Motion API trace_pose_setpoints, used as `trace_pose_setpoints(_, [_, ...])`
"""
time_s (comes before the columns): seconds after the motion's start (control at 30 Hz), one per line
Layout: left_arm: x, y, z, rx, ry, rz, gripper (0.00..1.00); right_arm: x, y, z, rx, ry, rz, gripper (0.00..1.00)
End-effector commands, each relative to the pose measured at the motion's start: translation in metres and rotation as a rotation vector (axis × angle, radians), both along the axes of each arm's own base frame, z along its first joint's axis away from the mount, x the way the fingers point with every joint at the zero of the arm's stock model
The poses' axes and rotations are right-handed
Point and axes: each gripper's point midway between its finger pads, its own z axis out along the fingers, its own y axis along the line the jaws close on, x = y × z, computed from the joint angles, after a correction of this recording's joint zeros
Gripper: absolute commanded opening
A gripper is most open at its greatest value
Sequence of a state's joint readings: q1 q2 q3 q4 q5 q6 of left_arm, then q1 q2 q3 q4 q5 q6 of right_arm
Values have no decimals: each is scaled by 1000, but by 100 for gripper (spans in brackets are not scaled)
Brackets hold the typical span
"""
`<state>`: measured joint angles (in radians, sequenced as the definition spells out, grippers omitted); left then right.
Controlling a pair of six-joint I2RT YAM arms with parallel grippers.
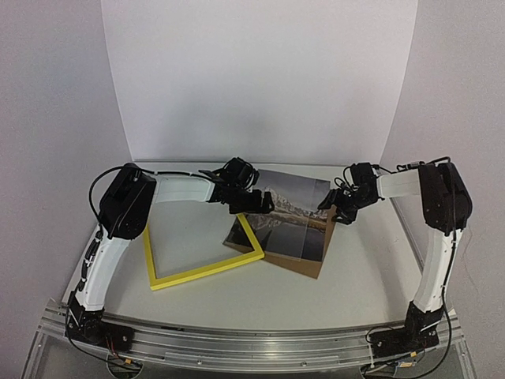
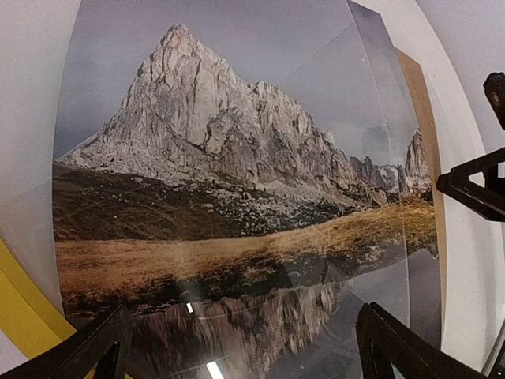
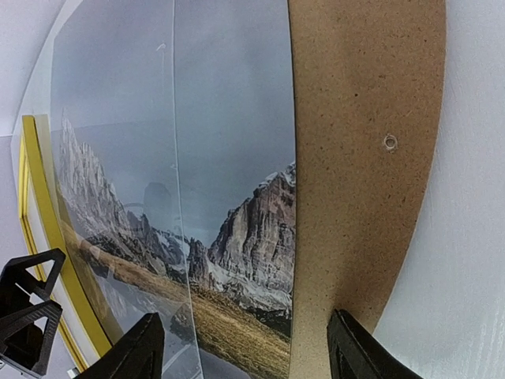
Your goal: Take the photo out of the frame
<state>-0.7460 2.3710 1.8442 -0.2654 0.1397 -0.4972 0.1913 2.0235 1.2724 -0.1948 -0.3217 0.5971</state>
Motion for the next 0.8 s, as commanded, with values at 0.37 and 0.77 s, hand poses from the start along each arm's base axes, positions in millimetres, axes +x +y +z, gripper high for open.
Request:
trace_pose_setpoints(0.37, [-26,17,-70,111,240,31,100,13,40,-4,247,-2,69,64])
trace_pose_setpoints(0.77, [-44,34,-89,148,299,65,99,24,68,47,479,-176,180,49])
